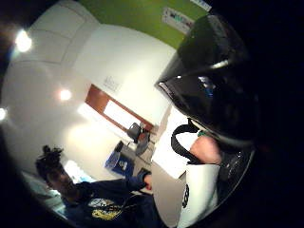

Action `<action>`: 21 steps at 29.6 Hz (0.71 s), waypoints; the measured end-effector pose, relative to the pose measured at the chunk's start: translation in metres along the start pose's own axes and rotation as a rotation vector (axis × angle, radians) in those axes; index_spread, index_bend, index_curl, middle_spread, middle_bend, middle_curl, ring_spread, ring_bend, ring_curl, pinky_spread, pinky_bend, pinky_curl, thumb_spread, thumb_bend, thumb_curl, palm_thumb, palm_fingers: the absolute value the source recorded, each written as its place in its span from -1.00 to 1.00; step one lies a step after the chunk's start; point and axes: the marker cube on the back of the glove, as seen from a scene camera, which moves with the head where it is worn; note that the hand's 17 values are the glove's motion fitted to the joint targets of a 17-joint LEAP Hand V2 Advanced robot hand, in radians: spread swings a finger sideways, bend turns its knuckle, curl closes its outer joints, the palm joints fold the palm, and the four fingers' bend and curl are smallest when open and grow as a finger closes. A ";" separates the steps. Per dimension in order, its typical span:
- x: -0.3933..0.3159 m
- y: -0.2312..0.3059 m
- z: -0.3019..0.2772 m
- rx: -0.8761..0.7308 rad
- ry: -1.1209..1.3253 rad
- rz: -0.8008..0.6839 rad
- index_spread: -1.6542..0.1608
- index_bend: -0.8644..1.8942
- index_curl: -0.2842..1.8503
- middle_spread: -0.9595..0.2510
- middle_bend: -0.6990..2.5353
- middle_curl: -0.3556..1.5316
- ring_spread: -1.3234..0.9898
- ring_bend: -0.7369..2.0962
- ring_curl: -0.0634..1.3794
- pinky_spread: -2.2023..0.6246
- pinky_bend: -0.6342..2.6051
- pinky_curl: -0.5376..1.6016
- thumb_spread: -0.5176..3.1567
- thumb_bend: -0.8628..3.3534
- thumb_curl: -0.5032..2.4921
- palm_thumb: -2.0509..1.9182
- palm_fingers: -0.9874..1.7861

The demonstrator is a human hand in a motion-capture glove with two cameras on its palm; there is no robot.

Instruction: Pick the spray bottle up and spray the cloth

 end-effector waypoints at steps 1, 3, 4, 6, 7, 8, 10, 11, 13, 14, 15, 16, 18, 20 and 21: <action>-0.011 0.001 -0.003 -0.023 0.006 -0.024 0.50 -0.19 -0.25 0.30 -0.31 -0.11 -0.04 -0.13 -0.31 0.41 -0.35 -0.14 -0.45 -0.61 -0.22 0.51 0.67; -0.033 0.007 -0.005 -0.080 0.026 -0.066 0.50 -0.19 -0.24 0.30 -0.31 -0.10 -0.04 -0.13 -0.31 0.41 -0.35 -0.14 -0.45 -0.61 -0.21 0.51 0.67; -0.045 0.012 -0.003 -0.113 0.043 -0.077 0.50 -0.19 -0.24 0.30 -0.31 -0.10 -0.04 -0.13 -0.31 0.41 -0.35 -0.14 -0.45 -0.61 -0.21 0.51 0.67; -0.069 0.025 0.008 -0.203 0.085 -0.084 0.50 -0.19 -0.23 0.30 -0.30 -0.10 -0.04 -0.13 -0.30 0.41 -0.34 -0.14 -0.46 -0.61 -0.21 0.51 0.67; -0.082 0.033 0.018 -0.265 0.109 -0.093 0.50 -0.19 -0.23 0.31 -0.30 -0.10 -0.04 -0.13 -0.30 0.41 -0.34 -0.14 -0.46 -0.61 -0.21 0.51 0.67; -0.093 0.041 0.030 -0.341 0.141 -0.116 0.50 -0.19 -0.23 0.31 -0.30 -0.10 -0.04 -0.13 -0.30 0.41 -0.34 -0.14 -0.46 -0.61 -0.21 0.51 0.67; -0.110 0.054 0.056 -0.502 0.231 -0.205 0.50 -0.19 -0.22 0.30 -0.30 -0.10 -0.04 -0.13 -0.30 0.40 -0.34 -0.14 -0.46 -0.61 -0.20 0.50 0.67; -0.115 0.057 0.066 -0.568 0.282 -0.254 0.50 -0.19 -0.22 0.30 -0.30 -0.10 -0.04 -0.12 -0.30 0.40 -0.34 -0.14 -0.46 -0.61 -0.20 0.50 0.67; -0.120 0.060 0.079 -0.651 0.376 -0.326 0.50 -0.19 -0.21 0.30 -0.30 -0.10 -0.04 -0.12 -0.30 0.40 -0.33 -0.14 -0.46 -0.61 -0.20 0.50 0.67; -0.121 0.060 0.084 -0.677 0.417 -0.351 0.50 -0.19 -0.21 0.30 -0.30 -0.10 -0.04 -0.12 -0.30 0.40 -0.33 -0.14 -0.46 -0.61 -0.20 0.50 0.66; -0.124 0.060 0.088 -0.698 0.454 -0.370 0.50 -0.19 -0.21 0.30 -0.30 -0.10 -0.04 -0.12 -0.29 0.40 -0.33 -0.14 -0.46 -0.61 -0.20 0.50 0.66; -0.126 0.061 0.092 -0.717 0.484 -0.386 0.50 -0.19 -0.21 0.30 -0.30 -0.10 -0.04 -0.12 -0.29 0.40 -0.33 -0.14 -0.47 -0.61 -0.19 0.50 0.66; -0.128 0.061 0.099 -0.754 0.532 -0.409 0.49 -0.19 -0.20 0.30 -0.30 -0.10 -0.04 -0.12 -0.29 0.40 -0.33 -0.14 -0.47 -0.61 -0.19 0.50 0.66; -0.130 0.062 0.104 -0.797 0.575 -0.423 0.49 -0.20 -0.20 0.30 -0.30 -0.10 -0.04 -0.12 -0.29 0.40 -0.33 -0.14 -0.47 -0.61 -0.19 0.50 0.66; -0.129 0.063 0.106 -0.823 0.599 -0.427 0.49 -0.20 -0.20 0.30 -0.29 -0.10 -0.04 -0.12 -0.29 0.40 -0.33 -0.14 -0.47 -0.61 -0.19 0.50 0.66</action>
